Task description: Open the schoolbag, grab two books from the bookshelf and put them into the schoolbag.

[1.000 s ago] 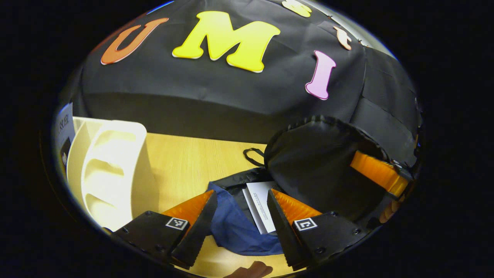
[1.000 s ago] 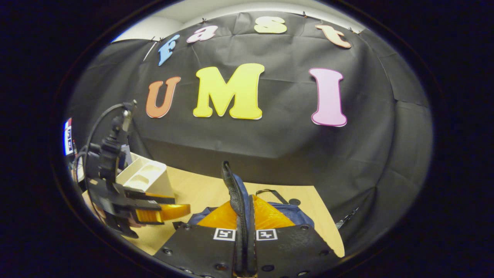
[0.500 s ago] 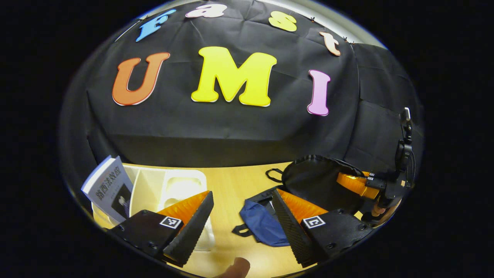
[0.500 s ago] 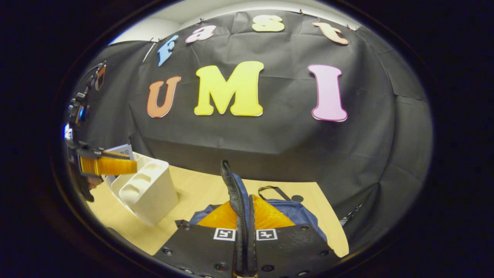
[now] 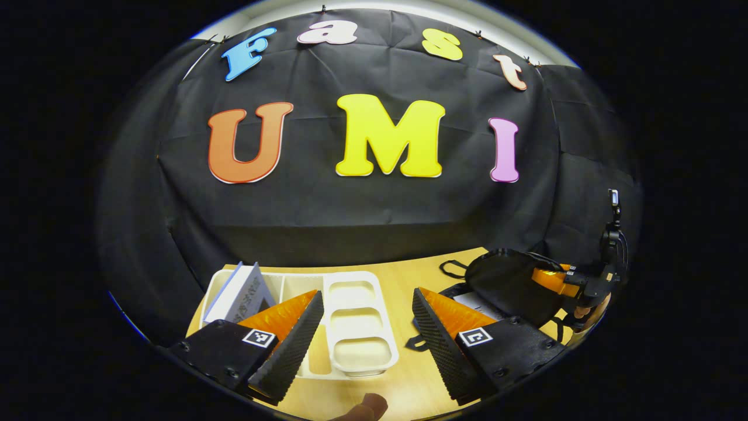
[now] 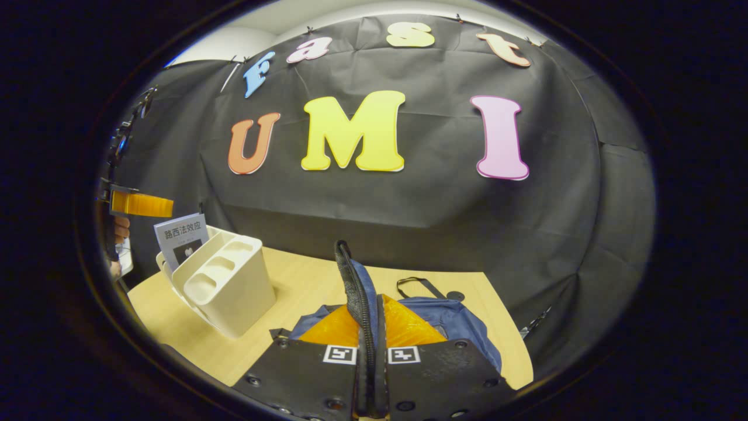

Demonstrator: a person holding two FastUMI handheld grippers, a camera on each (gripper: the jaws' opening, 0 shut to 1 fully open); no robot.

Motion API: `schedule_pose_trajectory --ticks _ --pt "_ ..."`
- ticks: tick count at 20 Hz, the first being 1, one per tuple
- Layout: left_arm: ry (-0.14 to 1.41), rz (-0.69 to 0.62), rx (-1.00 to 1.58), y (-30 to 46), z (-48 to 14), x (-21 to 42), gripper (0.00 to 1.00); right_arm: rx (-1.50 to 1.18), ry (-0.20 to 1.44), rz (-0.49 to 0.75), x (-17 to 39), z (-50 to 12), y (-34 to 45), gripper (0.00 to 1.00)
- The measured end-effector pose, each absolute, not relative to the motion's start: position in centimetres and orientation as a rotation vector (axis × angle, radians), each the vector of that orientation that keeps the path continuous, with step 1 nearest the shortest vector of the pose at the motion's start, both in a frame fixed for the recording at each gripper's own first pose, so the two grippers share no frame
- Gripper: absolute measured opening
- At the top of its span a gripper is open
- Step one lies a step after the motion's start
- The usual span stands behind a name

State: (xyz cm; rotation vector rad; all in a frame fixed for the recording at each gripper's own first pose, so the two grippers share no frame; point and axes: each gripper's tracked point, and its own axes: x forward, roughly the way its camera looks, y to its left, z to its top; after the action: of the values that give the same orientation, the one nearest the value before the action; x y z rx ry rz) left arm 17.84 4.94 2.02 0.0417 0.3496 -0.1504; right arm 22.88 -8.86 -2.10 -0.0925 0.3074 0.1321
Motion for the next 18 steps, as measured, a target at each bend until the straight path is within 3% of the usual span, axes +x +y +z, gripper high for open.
schedule_pose_trajectory --ticks 7,10,13,14,18 --pt "0.406 0.042 0.204 14.7 3.4 18.1 1.0 -0.106 0.272 0.14 22.1 -2.5 -7.5 0.05" --pt "0.457 0.075 0.231 17.0 2.6 19.0 0.95 -0.094 0.273 0.145 21.9 -3.3 -7.3 0.05" --pt "0.5 0.103 0.216 19.0 1.4 20.8 0.99 -0.081 0.272 0.15 21.8 -3.6 -6.9 0.05" --pt "0.515 0.112 0.202 19.5 0.8 21.4 0.95 -0.082 0.272 0.153 21.7 -3.9 -6.9 0.05" --pt "0.613 0.126 0.169 21.9 -2.8 24.1 0.95 -0.076 0.266 0.168 21.5 -4.1 -6.7 0.05"
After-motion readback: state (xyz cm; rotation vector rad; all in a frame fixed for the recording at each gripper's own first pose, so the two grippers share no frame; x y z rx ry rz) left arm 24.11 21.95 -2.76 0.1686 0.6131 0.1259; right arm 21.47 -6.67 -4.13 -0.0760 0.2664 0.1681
